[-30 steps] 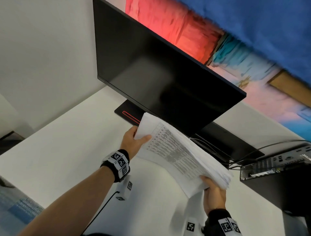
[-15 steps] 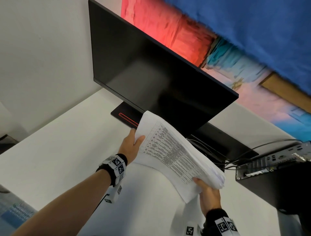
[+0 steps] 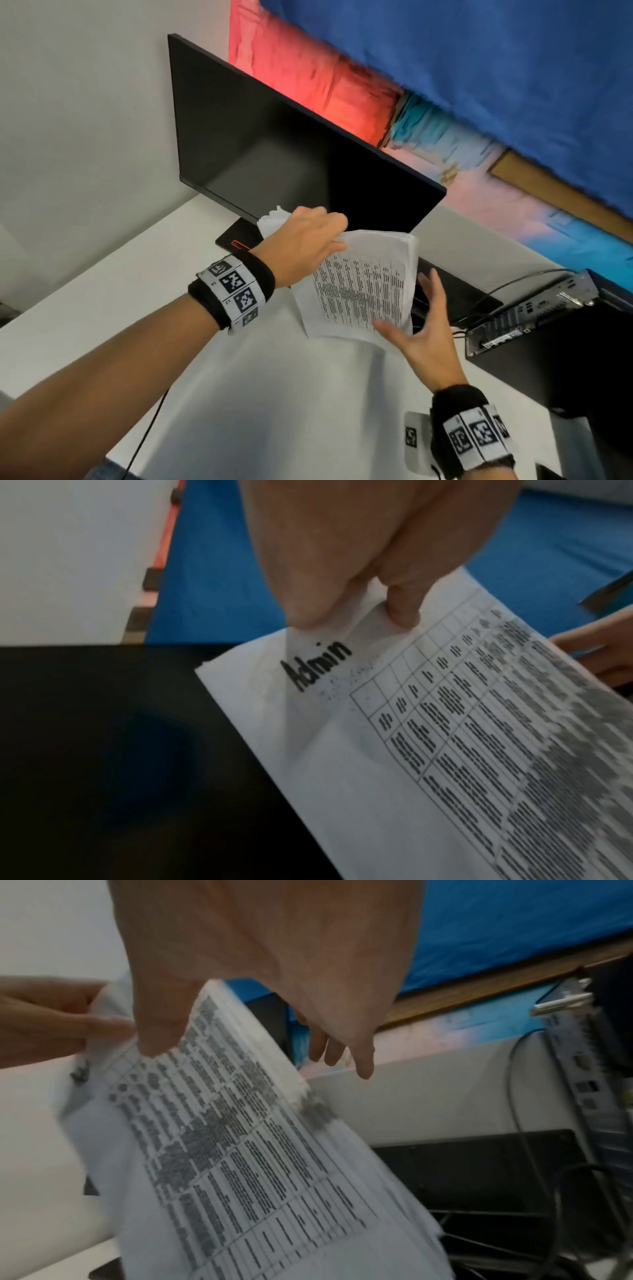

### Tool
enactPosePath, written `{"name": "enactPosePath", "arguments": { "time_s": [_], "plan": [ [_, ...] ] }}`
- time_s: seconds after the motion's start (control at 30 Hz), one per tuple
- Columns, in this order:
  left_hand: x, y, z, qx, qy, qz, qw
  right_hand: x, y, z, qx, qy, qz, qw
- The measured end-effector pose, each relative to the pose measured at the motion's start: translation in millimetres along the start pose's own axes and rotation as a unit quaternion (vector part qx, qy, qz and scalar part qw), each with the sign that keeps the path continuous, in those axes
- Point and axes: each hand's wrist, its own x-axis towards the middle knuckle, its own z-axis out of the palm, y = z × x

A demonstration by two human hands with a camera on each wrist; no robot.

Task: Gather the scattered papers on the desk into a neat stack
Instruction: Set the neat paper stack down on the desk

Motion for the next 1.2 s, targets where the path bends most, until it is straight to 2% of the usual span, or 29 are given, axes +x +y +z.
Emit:
{"name": "enactPosePath", "arguments": {
  "time_s": [0.1, 0.17, 0.3, 0.33, 0.4, 0.47, 0.53, 0.6, 0.67, 0.73, 0.8, 0.9, 1.0, 1.13, 1.2],
  "plan": [
    [8.4, 13.3, -15.6, 0.019, -0.002, 0.050, 0.999, 1.0, -2.4, 5.8, 0.066, -0.006, 0.000, 0.998],
    [11.4, 17.3, -23.5, 0.012, 0.015, 0.055, 0.998, -5.6, -3.2, 8.3, 0.094, -0.006, 0.003, 0.996],
    [9.6, 23.6, -25.4, -0.012, 0.106, 0.033, 0.994, -19.5, -16.7, 14.1, 0.144, 0.023, -0.011, 0.989],
    [7.3, 23.3, -21.9, -0.017, 0.134, 0.008, 0.991, -21.6, -19.0, 14.9, 0.151, 0.029, -0.010, 0.988],
    [-3.1, 21.3, -13.6, -0.053, 0.193, -0.082, 0.976, -26.2, -18.3, 14.8, 0.181, 0.034, 0.006, 0.983],
    [-22.5, 17.9, -0.7, -0.146, 0.234, -0.217, 0.936, -31.9, -12.3, 13.9, 0.212, 0.042, 0.031, 0.976],
    [-49.1, 12.6, 16.5, -0.243, 0.202, -0.356, 0.880, -37.8, -3.5, 14.6, 0.241, 0.044, 0.051, 0.968],
    [-76.3, 12.4, 29.1, -0.334, 0.088, -0.434, 0.832, -42.0, 1.0, 19.2, 0.280, 0.029, 0.070, 0.957],
    [-100.2, 15.3, 35.7, -0.385, -0.022, -0.465, 0.797, -44.9, 3.3, 30.5, 0.321, 0.004, 0.099, 0.942],
    [-120.5, 13.8, 39.9, -0.419, -0.045, -0.458, 0.782, -46.6, 4.6, 47.5, 0.346, -0.014, 0.132, 0.929],
    [-136.4, 1.7, 44.9, -0.424, -0.014, -0.436, 0.794, -44.3, 7.1, 67.4, 0.354, -0.014, 0.167, 0.920],
    [-153.2, -24.6, 43.4, -0.367, 0.033, -0.436, 0.821, -35.7, 9.6, 101.9, 0.356, -0.013, 0.217, 0.909],
    [-169.7, -54.6, 28.1, -0.346, 0.064, -0.446, 0.823, -27.8, -0.8, 140.3, 0.348, -0.032, 0.249, 0.903],
    [-196.8, -105.9, -9.6, -0.310, 0.060, -0.468, 0.825, -18.3, -13.0, 172.5, 0.286, -0.100, 0.246, 0.921],
    [-214.5, -140.9, -30.3, -0.263, 0.035, -0.494, 0.828, -17.9, -6.0, 174.9, 0.270, -0.103, 0.262, 0.921]
  ]
}}
